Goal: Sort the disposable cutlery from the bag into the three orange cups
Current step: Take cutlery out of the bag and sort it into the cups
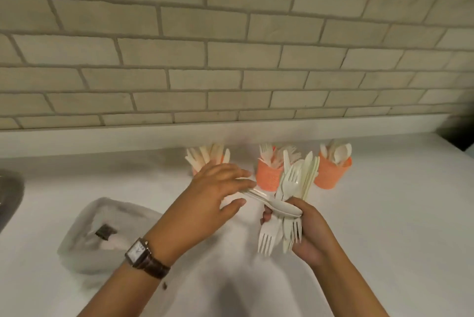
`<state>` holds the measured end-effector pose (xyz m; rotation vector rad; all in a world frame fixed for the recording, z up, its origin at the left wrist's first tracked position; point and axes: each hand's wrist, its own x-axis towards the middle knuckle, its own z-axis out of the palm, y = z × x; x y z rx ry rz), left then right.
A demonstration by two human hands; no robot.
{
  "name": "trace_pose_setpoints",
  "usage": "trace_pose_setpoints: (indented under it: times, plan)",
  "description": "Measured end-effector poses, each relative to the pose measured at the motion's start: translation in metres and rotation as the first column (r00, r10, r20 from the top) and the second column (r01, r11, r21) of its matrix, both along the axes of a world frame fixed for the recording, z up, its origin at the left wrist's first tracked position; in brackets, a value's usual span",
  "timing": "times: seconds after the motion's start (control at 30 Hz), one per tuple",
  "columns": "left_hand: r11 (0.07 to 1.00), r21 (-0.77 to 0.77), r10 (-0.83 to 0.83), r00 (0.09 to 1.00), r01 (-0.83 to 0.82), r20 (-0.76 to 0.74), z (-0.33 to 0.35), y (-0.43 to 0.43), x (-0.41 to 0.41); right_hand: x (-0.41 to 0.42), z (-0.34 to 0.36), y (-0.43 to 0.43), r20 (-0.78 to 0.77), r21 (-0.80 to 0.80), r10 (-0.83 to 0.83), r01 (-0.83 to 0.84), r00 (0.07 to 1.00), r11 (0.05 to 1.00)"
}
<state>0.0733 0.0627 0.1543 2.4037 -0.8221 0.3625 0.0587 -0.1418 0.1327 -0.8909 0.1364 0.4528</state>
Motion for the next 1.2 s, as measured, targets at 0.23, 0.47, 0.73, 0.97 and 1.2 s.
trace_pose_setpoints:
  times: [0.23,0.47,0.73,0.97,1.2]
  plan:
    - [0.981,0.194,0.021,1.0,-0.021,0.004,-0.016,-0.139,0.007,0.008,-0.006,-0.127,-0.032,0.0,-0.075,0.075,0.997,0.997]
    - [0.932,-0.278,0.103,0.904,-0.234,-0.415,-0.024,-0.256,-0.036,0.008,-0.007,-0.239,0.079,-0.243,-0.074,0.091,0.994,0.966]
    - [0.41,-0.673,-0.102,0.702,-0.616,-0.705,0.002,-0.3,-0.041,0.012,-0.005,-0.264,0.1,-0.243,0.0,0.024,0.995,0.97]
    - [0.211,-0.673,-0.17,0.651,-0.709,-0.739,0.006,-0.299,-0.035,0.014,-0.006,-0.26,0.124,-0.253,0.018,0.014,0.992,0.967]
    - [0.2,-0.682,-0.285,0.624,-0.703,-0.727,0.0,-0.285,-0.029,0.013,-0.009,-0.254,0.124,-0.208,-0.025,0.05,0.992,0.977]
